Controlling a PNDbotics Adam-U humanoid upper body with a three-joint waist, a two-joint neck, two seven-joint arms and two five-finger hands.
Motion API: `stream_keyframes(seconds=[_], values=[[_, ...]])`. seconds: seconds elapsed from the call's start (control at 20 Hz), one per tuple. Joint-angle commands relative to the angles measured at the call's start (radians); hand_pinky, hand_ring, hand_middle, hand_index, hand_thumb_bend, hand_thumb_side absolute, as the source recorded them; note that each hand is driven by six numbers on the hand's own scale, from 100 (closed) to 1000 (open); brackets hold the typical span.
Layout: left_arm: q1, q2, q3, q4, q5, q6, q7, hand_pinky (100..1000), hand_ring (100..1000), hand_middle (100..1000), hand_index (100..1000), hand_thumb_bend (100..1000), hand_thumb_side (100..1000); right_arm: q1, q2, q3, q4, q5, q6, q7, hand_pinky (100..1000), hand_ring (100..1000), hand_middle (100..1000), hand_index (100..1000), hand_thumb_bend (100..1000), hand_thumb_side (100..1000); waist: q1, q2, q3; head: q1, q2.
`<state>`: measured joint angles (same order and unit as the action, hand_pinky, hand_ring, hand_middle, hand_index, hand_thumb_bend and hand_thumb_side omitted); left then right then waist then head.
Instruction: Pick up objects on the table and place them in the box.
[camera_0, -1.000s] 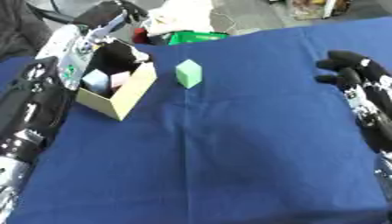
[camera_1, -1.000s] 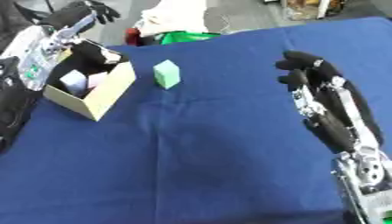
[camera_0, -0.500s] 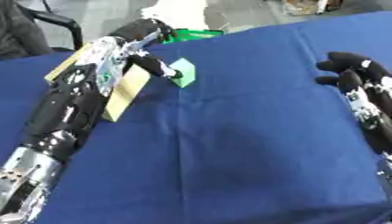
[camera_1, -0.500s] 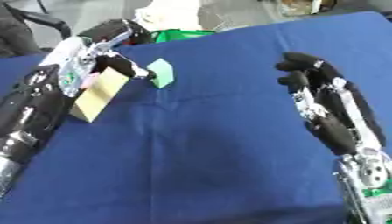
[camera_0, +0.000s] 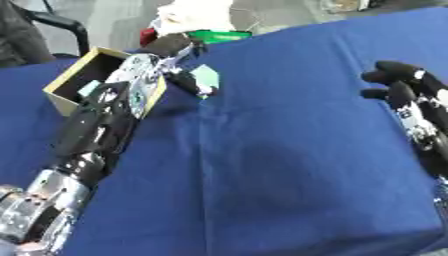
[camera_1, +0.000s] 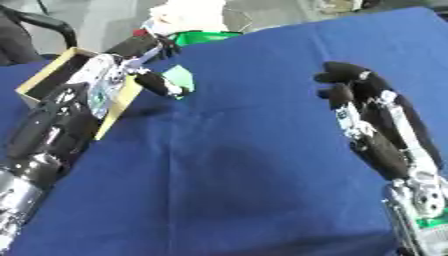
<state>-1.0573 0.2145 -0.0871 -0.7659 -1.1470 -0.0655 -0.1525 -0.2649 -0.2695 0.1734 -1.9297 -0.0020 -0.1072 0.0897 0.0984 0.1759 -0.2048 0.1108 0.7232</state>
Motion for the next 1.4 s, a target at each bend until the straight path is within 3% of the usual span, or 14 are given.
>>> stream_keyframes(seconds=[0.05, 0.35, 0.65, 0.9, 1.05, 1.4], values=[[-0.023, 0.006, 0.013, 0.000, -0.028, 0.050, 0.042, 749, 695, 678, 844, 650, 450, -0.015, -0.003, 0.000, -0.008, -0.003, -0.002, 0.003, 779, 847, 707, 840, 100, 626, -0.004, -0.012, -0.001, 0.001, -0.009], [-0.013, -0.003, 0.011, 0.027, -0.039, 0.063, 0.036, 741, 666, 640, 831, 617, 431, -0.015, -0.002, 0.000, -0.005, -0.004, -0.003, 0.003, 779, 847, 707, 840, 100, 626, -0.001, -0.013, 0.001, 0.003, -0.007], [0.005, -0.017, 0.015, 0.050, -0.027, 0.066, 0.032, 722, 629, 601, 807, 495, 353, -0.015, 0.000, -0.001, -0.004, -0.003, -0.004, 0.002, 779, 847, 707, 840, 100, 626, -0.001, -0.012, 0.001, 0.027, -0.010], [0.011, -0.021, 0.015, 0.052, -0.015, 0.067, 0.059, 687, 564, 519, 743, 310, 160, -0.015, 0.001, -0.002, -0.003, -0.004, -0.004, 0.002, 779, 847, 707, 840, 100, 627, -0.001, -0.013, 0.001, 0.028, -0.010], [0.012, -0.011, 0.017, 0.027, 0.010, 0.066, 0.096, 671, 535, 473, 704, 211, 100, -0.013, 0.002, -0.003, -0.002, -0.004, -0.004, 0.001, 779, 847, 707, 840, 100, 625, -0.002, -0.017, 0.004, 0.026, -0.009], [0.006, 0.102, 0.010, -0.166, 0.118, 0.054, 0.075, 672, 534, 463, 701, 213, 106, -0.004, 0.000, -0.010, 0.003, -0.004, -0.004, -0.005, 779, 847, 707, 840, 100, 623, -0.002, -0.030, 0.033, 0.011, -0.002]])
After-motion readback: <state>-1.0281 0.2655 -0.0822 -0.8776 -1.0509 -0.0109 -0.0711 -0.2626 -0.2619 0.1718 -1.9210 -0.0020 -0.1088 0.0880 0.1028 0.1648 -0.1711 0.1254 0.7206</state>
